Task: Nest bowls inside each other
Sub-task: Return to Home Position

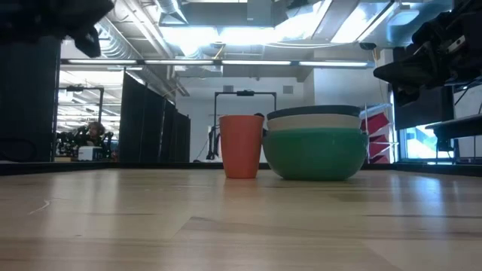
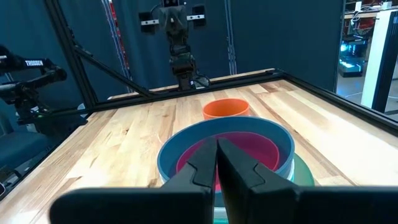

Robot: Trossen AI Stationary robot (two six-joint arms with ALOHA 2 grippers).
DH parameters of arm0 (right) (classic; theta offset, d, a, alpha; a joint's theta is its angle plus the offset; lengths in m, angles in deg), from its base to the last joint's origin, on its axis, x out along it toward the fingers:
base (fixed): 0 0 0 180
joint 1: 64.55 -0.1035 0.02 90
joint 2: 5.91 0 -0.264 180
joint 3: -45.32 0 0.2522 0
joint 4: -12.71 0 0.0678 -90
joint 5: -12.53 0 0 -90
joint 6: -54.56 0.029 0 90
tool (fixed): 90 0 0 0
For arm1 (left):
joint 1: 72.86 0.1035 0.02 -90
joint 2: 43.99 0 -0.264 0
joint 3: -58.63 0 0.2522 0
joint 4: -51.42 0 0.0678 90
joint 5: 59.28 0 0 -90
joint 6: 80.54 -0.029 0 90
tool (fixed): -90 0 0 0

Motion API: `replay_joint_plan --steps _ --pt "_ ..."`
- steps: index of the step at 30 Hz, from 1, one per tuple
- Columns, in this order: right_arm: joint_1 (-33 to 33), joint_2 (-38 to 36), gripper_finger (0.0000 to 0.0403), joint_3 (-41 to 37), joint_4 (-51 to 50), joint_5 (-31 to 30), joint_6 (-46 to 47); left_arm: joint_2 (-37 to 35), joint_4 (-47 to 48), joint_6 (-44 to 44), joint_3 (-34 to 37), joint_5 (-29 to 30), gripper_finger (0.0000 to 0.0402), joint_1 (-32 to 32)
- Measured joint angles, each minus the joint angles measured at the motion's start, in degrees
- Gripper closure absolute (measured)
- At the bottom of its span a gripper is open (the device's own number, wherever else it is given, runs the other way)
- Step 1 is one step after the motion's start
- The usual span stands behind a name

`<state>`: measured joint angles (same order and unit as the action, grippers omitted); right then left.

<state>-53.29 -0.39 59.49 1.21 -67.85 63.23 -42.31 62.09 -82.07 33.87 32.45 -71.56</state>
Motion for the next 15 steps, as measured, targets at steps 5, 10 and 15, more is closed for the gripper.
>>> replay_joint_plan --steps 5,10,15 --pt "0.0 0.0 0.0402 0.0 0.0 0.0 0.0 -0.8 -3.4 -2.1 4.4 0.1 0.0402 0.2" --pt "0.0 0.0 0.0402 0.0 0.0 0.0 0.0 -1.4 -6.7 -3.9 8.5 0.3 0.0402 0.7" --pt "0.0 0.0 0.0402 0.0 0.0 0.0 0.0 -1.4 -7.9 -5.2 10.5 0.3 0.0402 2.2"
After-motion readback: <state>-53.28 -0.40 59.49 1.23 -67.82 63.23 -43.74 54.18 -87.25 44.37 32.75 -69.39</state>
